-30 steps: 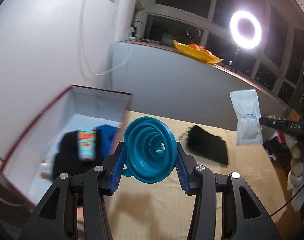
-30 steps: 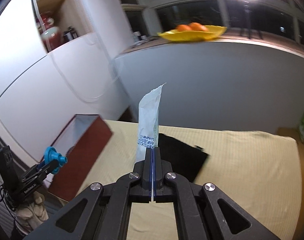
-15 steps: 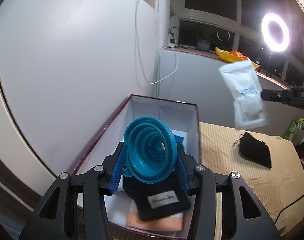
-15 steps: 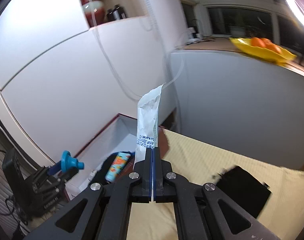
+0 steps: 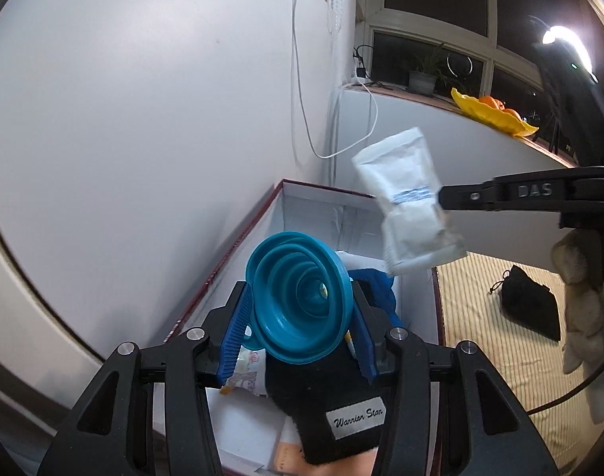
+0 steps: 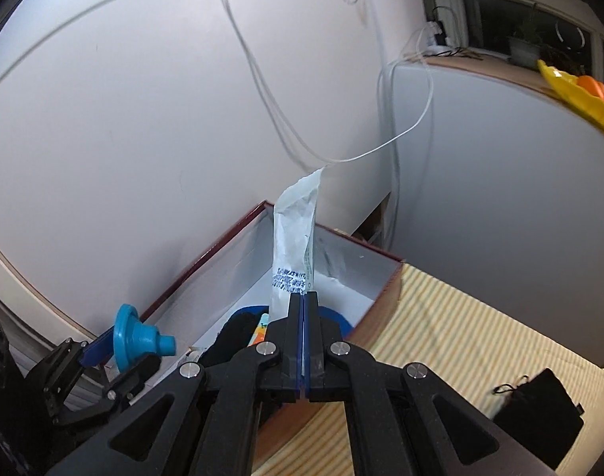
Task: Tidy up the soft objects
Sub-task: 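Carry the blue funnel and white packet over the shoebox with both tools, then open the left tool to drop the funnel while the right tool releases the packet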
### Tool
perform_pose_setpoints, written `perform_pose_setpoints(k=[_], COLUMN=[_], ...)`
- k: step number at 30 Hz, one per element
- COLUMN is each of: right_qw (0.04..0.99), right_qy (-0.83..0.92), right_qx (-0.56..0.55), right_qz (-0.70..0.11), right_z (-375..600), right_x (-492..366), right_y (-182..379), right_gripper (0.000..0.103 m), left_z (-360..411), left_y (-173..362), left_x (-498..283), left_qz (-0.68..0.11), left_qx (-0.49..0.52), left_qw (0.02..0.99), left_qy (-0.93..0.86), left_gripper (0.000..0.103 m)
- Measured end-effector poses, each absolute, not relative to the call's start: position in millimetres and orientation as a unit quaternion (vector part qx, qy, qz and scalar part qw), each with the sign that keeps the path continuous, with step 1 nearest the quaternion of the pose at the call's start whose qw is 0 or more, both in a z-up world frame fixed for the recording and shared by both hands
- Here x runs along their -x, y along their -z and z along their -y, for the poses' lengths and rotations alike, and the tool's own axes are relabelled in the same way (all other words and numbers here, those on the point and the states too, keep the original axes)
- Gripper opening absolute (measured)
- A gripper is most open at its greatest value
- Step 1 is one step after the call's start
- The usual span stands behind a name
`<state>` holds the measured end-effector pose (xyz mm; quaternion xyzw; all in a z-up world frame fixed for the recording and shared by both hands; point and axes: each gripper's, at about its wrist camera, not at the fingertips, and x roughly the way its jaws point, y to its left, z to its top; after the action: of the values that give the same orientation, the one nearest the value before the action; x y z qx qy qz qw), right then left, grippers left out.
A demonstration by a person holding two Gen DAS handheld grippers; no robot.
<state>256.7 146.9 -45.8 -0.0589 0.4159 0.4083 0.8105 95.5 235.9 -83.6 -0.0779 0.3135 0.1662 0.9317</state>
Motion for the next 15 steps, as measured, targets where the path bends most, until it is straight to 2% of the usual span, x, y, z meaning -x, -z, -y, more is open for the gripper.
perform_pose_setpoints(k=[7, 8, 9, 11, 12, 13, 15], right_qw=[0.807, 0.807, 0.804, 0.807, 0.809, 0.812, 0.816], right_qy=[-0.414, -0.415, -0.417, -0.413, -0.413, -0.413, -0.413], right_qx=[0.08, 0.08, 0.082, 0.084, 0.082, 0.08, 0.078], right_qz=[-0.414, -0.413, -0.415, -0.414, -0.409, -0.405, -0.398], right_z=[-165, -166, -168, -167, -166, -164, -159], right_x=[-256, -256, -257, -257, -257, -256, -255], right_y=[53, 52, 53, 53, 52, 50, 46], right_gripper=[0.001, 0.001, 0.006, 0.03, 0.048, 0.055, 0.055], left_z=[-236, -237, -237, -239, -239, -239, -240], left_y=[87, 86, 86, 85, 85, 85, 85], left_x=[-102, -101, -100, -98, -97, -96, -95], left_qz=[-0.319, -0.318, -0.316, -0.314, -0.314, -0.314, -0.313], left_qx=[0.076, 0.078, 0.082, 0.085, 0.086, 0.085, 0.088], left_qw=[0.929, 0.929, 0.929, 0.929, 0.929, 0.929, 0.929], left_qy=[-0.171, -0.172, -0.174, -0.177, -0.176, -0.176, -0.175], left_gripper=[0.053, 0.058, 0.064, 0.068, 0.068, 0.068, 0.068])
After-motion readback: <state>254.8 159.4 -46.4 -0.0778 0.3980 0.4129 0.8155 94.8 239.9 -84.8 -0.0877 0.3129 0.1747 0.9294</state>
